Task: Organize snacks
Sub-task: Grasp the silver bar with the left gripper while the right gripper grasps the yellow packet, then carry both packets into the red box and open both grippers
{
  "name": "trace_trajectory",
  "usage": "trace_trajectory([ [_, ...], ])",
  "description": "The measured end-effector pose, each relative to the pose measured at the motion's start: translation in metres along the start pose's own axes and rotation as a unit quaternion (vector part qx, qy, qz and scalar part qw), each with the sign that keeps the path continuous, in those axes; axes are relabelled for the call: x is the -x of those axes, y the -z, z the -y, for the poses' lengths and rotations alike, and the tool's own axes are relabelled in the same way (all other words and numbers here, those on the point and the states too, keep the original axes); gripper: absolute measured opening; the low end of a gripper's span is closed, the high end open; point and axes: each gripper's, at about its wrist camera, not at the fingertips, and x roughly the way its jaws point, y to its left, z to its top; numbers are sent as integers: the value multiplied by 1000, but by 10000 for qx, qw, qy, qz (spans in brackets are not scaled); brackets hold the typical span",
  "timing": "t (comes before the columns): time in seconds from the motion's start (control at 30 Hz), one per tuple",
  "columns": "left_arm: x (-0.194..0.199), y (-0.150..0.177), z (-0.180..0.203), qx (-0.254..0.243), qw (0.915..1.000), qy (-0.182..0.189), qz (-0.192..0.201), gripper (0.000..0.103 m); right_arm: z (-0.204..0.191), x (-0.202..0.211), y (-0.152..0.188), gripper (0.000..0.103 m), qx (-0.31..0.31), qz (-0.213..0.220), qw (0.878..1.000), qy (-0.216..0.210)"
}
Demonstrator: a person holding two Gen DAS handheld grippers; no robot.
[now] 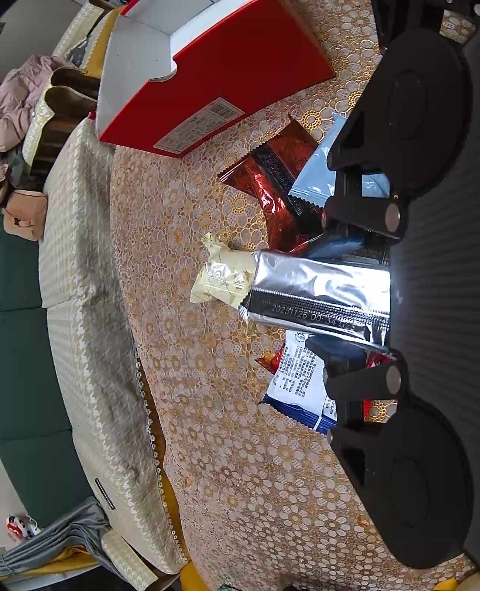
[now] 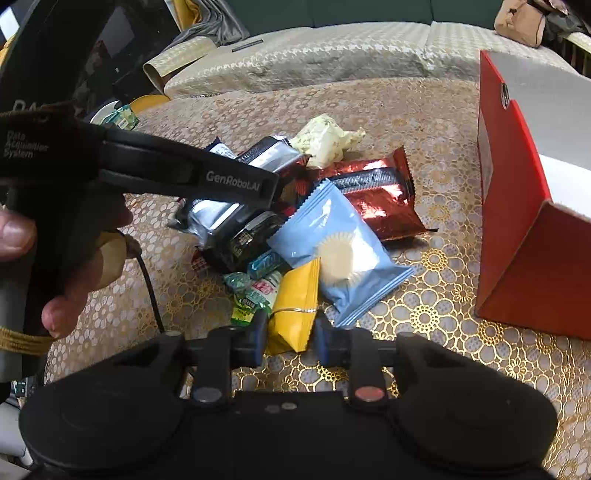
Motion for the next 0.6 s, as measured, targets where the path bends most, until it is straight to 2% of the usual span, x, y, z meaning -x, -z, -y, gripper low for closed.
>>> trace_trajectory([
  [0.27,13,9,-10,477,9989,6,16,42,-4,12,3,19,107,160,9998,10],
  [0.6,54,18,-9,857,9963,-12,116,42,2,55,6,18,46,560,9984,22],
])
